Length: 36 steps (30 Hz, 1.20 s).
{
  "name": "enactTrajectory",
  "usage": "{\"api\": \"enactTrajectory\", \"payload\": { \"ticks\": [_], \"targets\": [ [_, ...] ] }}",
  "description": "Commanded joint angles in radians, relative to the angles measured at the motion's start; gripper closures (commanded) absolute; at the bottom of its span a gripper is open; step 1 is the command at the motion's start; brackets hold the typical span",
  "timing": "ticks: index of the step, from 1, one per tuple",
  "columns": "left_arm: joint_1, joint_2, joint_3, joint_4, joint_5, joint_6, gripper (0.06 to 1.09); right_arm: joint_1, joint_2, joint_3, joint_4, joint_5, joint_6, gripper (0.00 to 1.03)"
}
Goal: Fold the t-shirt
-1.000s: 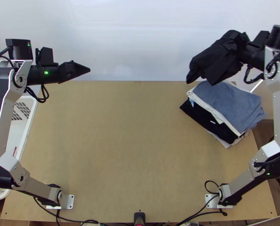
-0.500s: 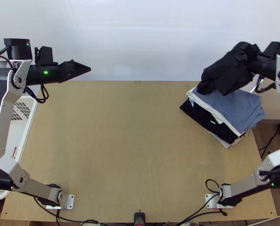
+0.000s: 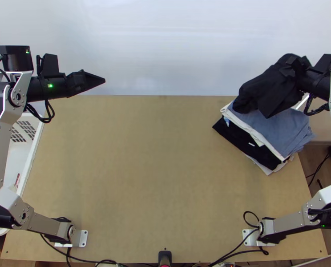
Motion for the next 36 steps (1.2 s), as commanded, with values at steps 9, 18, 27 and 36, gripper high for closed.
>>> {"api": "enactTrajectory", "payload": {
  "ticks": [9, 18, 27, 36],
  "targets": [
    [0.014, -0.025, -0.006, -0.007, -0.001, -0.005, 0.1, 0.08, 0.06, 0.092, 0.052, 0.0, 0.044, 1.0],
    [0.016, -0.031, -0.008, -0.006, -0.001, -0.005, 0.1, 0.049, 0.103, 0.034, 0.056, 0.002, 0.029, 1.0],
    [0.031, -0.033, -0.006, -0.004, -0.001, -0.005, 0.1, -0.042, 0.097, -0.099, 0.056, 0.003, -0.048, 1.0],
    [0.034, -0.028, -0.008, -0.003, -0.001, -0.003, 0.1, -0.126, 0.062, -0.224, 0.055, 0.035, -0.169, 1.0]
  ]
}}
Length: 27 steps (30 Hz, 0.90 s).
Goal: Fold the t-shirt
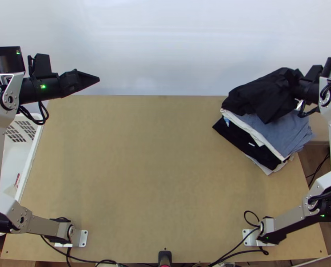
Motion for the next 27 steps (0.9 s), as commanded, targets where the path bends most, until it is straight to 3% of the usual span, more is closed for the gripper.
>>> {"api": "enactTrajectory", "payload": {
  "ticks": [1, 8, 19, 20, 21, 23, 24, 27],
  "targets": [
    [0.004, 0.004, 0.0, 0.002, 0.0, 0.002, 0.1, -0.064, -0.029, -0.099, -0.001, 0.044, -0.088, 1.0],
    [0.007, 0.009, -0.001, 0.002, 0.0, 0.003, 0.1, -0.124, -0.079, -0.211, -0.001, 0.084, -0.19, 1.0],
    [0.002, 0.016, -0.001, 0.005, 0.003, 0.007, 0.1, -0.259, -0.148, -0.351, -0.001, 0.085, -0.279, 1.0],
    [0.001, 0.016, -0.001, 0.005, 0.003, 0.007, 0.1, -0.271, -0.151, -0.36, -0.001, 0.087, -0.284, 0.94],
    [-0.001, 0.016, -0.001, 0.005, 0.003, 0.008, 0.1, -0.28, -0.154, -0.371, -0.001, 0.094, -0.29, 0.78],
    [-0.004, 0.018, -0.001, 0.005, 0.003, 0.008, 0.1, -0.291, -0.162, -0.392, -0.001, 0.131, -0.306, 0.35],
    [-0.005, 0.018, -0.001, 0.005, 0.003, 0.008, 0.1, -0.299, -0.165, -0.4, -0.001, 0.15, -0.307, 0.2],
    [-0.005, 0.016, -0.001, 0.005, 0.003, 0.008, 0.1, -0.319, -0.188, -0.437, 0.025, 0.196, -0.33, 0.1]
  ]
}}
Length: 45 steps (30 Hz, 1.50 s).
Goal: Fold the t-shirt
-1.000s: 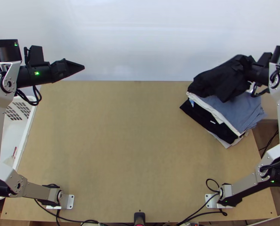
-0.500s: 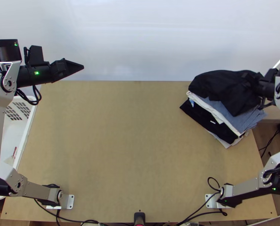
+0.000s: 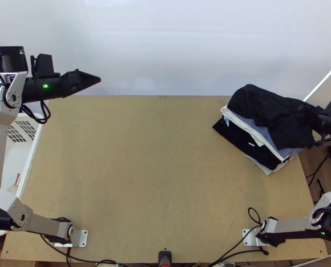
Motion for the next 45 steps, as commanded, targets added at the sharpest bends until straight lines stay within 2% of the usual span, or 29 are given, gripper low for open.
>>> {"api": "enactTrajectory", "payload": {
  "ticks": [1, 5, 7, 10, 12, 17, 23, 27, 32, 37, 45],
  "targets": [
    [-0.004, -0.001, 0.002, 0.001, 0.001, 0.002, 0.1, -0.06, -0.054, -0.094, 0.041, 0.084, -0.061, 0.08],
    [-0.003, -0.004, 0.008, 0.001, 0.002, 0.002, 0.1, -0.068, -0.14, -0.2, 0.171, 0.199, -0.152, 0.04],
    [-0.003, -0.006, 0.011, 0.0, 0.002, 0.002, 0.1, -0.07, -0.197, -0.272, 0.301, 0.301, -0.233, 0.04],
    [-0.004, -0.004, 0.016, 0.0, 0.002, 0.002, 0.1, -0.06, -0.292, -0.395, 0.582, 0.432, -0.402, 0.04],
    [-0.004, -0.001, 0.017, 0.001, 0.002, 0.002, 0.1, -0.047, -0.338, -0.419, 0.65, 0.446, -0.443, 0.04],
    [-0.01, 0.007, 0.02, 0.001, 0.002, 0.001, 0.1, 0.012, -0.387, -0.384, 0.667, 0.444, -0.402, 0.04],
    [-0.01, 0.017, 0.031, 0.0, 0.002, -0.001, 0.1, 0.098, -0.332, -0.35, 0.728, 0.443, -0.376, 0.05],
    [-0.004, 0.017, 0.048, -0.002, 0.002, -0.002, 0.1, 0.136, -0.3, -0.332, 0.752, 0.443, -0.314, 0.05],
    [0.011, 0.017, 0.051, -0.008, 0.002, -0.002, 0.1, 0.185, -0.183, -0.432, 1.049, 0.444, -0.274, 0.05],
    [0.014, 0.017, 0.05, -0.011, 0.002, -0.005, 0.1, 0.187, -0.033, -0.53, 1.136, 0.443, -0.184, 0.05],
    [0.013, 0.025, 0.051, -0.008, 0.002, -0.013, 0.1, 0.259, 0.052, -0.787, 1.441, 0.446, -0.184, 0.05]
  ]
}}
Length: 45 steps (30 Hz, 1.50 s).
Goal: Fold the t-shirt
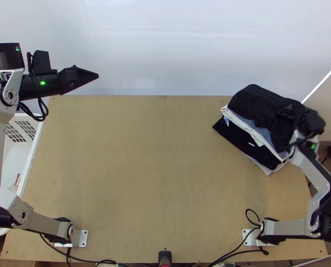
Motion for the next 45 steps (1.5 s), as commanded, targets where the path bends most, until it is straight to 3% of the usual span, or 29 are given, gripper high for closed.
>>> {"api": "enactTrajectory", "payload": {
  "ticks": [1, 8, 12, 16, 21, 29, 35, 41, 45],
  "targets": [
    [0.001, 0.007, 0.002, 0.004, 0.0, -0.005, 0.1, 0.059, 0.098, -0.189, 0.226, 0.001, 0.015, 0.05],
    [-0.006, 0.009, 0.008, 0.005, 0.0, -0.007, 0.1, 0.08, 0.162, -0.261, 0.356, 0.002, -0.022, 0.05],
    [-0.006, 0.006, 0.008, 0.005, 0.0, -0.011, 0.1, 0.08, 0.033, -0.247, 0.353, 0.002, -0.062, 0.05],
    [0.0, -0.004, 0.008, 0.005, 0.0, -0.013, 0.1, 0.094, -0.157, -0.136, 0.272, 0.002, -0.089, 0.05],
    [0.012, -0.014, 0.008, 0.01, -0.006, -0.013, 0.1, 0.183, -0.201, 0.046, 0.143, 0.007, -0.089, 0.07],
    [0.037, -0.036, 0.007, 0.014, -0.016, -0.018, 0.1, 0.366, 0.05, 0.195, 0.18, 0.027, -0.097, 0.07],
    [0.037, -0.062, 0.011, 0.014, -0.021, -0.027, 0.1, 0.361, 0.356, 0.293, 0.265, 0.042, -0.08, 0.07],
    [0.037, -0.08, 0.001, 0.014, -0.13, -0.011, 0.1, 0.297, 0.497, 0.25, 0.347, 0.042, -0.048, 0.06],
    [0.037, -0.096, -0.024, 0.016, -0.253, 0.027, 0.1, 0.277, 0.553, 0.224, 0.374, 0.042, -0.055, 0.06]
  ]
}}
